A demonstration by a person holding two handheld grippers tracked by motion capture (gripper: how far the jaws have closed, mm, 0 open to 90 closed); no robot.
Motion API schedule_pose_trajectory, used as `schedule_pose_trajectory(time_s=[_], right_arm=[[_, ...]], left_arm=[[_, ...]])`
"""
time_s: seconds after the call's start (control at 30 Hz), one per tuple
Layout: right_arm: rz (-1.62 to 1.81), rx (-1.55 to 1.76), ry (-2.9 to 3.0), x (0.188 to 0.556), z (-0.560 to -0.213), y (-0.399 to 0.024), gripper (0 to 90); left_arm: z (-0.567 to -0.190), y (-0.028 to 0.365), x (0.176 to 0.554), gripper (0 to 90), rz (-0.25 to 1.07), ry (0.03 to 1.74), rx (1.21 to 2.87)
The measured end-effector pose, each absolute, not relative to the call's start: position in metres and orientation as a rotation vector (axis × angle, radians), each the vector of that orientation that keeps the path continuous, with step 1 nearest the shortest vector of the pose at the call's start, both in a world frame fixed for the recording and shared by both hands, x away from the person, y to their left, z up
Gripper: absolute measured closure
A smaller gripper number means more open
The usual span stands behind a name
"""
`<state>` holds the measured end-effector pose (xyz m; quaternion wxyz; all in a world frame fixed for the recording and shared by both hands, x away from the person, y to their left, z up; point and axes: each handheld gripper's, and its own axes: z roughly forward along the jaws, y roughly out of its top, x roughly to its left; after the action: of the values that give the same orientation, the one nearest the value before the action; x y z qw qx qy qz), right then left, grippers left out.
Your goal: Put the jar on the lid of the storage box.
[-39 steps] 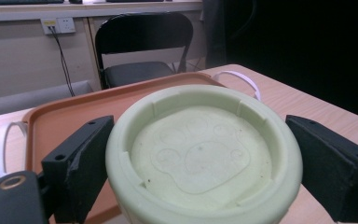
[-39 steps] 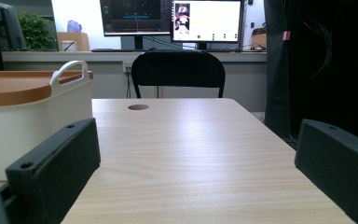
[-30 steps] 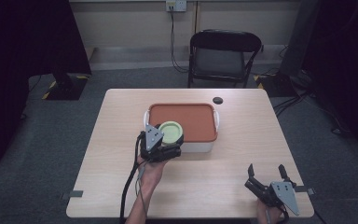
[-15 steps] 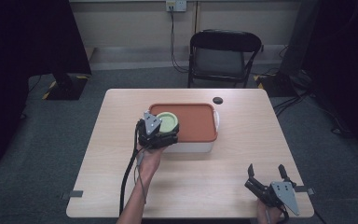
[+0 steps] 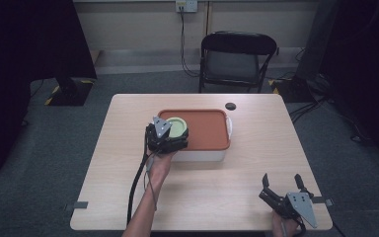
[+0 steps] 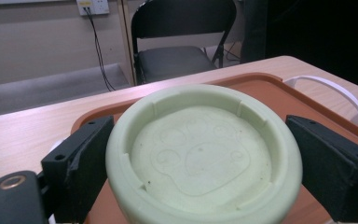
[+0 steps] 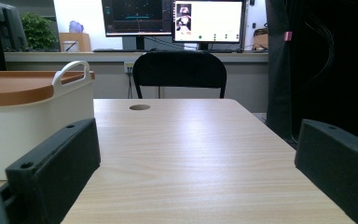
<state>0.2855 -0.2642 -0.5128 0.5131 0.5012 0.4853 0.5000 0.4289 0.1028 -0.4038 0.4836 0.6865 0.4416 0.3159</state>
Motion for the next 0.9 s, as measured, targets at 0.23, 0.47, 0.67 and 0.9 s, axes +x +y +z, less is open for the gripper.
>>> schedule_pose_trajectory(time_s=[0.23,0.47,0.67,0.9], right_arm=[[1.204,1.205,1.168,0.2853,-0.5128,-0.2642,0.0],[1.203,1.203,1.168,0.2852,-0.5128,-0.2641,0.0],[1.203,1.205,1.169,0.2854,-0.5128,-0.2642,0.0],[1.202,1.205,1.169,0.2854,-0.5128,-0.2642,0.0]], left_arm=[[-0.4073,0.1014,0.431,10.7,0.775,1.069,1.675],[-0.4076,0.102,0.4303,10.5,0.777,1.066,1.676],[-0.4083,0.1039,0.4311,8.6,0.768,1.046,1.661],[-0.3996,0.1058,0.4237,0.0,0.824,0.998,1.571]])
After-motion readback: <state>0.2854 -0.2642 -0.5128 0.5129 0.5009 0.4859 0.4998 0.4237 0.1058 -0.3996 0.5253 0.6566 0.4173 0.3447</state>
